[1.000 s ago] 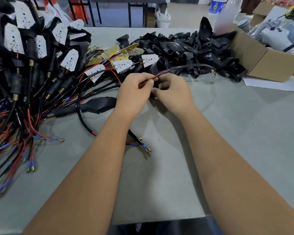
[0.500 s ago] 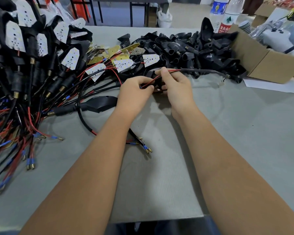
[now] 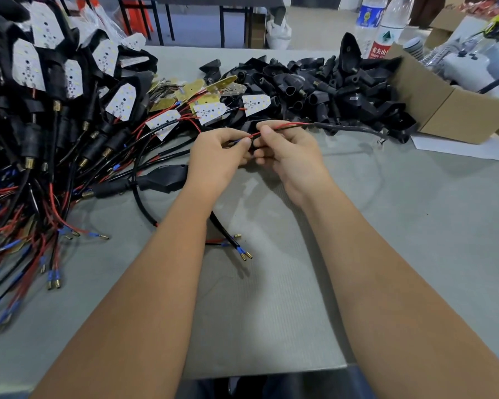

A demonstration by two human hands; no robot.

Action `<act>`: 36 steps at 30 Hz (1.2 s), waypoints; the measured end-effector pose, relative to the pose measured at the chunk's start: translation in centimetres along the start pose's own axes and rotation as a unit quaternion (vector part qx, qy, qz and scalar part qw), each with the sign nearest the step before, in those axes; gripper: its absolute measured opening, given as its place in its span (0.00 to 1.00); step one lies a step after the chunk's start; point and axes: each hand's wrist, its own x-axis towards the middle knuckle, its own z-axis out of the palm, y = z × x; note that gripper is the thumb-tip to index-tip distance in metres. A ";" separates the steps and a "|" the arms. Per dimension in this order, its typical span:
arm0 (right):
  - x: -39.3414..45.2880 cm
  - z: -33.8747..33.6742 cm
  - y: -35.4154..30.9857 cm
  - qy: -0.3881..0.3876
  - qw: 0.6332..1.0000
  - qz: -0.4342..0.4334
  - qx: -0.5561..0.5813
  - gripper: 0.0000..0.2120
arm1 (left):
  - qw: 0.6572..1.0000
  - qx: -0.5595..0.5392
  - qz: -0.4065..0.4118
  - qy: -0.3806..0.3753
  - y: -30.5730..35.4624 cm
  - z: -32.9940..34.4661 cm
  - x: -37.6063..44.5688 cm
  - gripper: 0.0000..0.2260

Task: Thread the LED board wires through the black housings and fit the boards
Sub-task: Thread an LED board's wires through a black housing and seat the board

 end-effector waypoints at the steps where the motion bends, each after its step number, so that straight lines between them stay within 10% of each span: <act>1: -0.1 0.2 0.1 -0.009 1.000 -0.006 -0.015 0.06 | 1.000 -0.012 0.001 -0.005 0.1 0.0 -0.1 0.08; 25: 1.2 -1.3 0.6 0.242 0.965 -0.064 -0.082 0.09 | 0.993 0.031 -0.019 0.113 0.7 -0.3 -0.4 0.06; 36: -0.2 0.1 -0.6 0.014 0.997 0.004 0.073 0.12 | 0.983 0.158 0.033 0.089 0.2 0.4 -0.5 0.08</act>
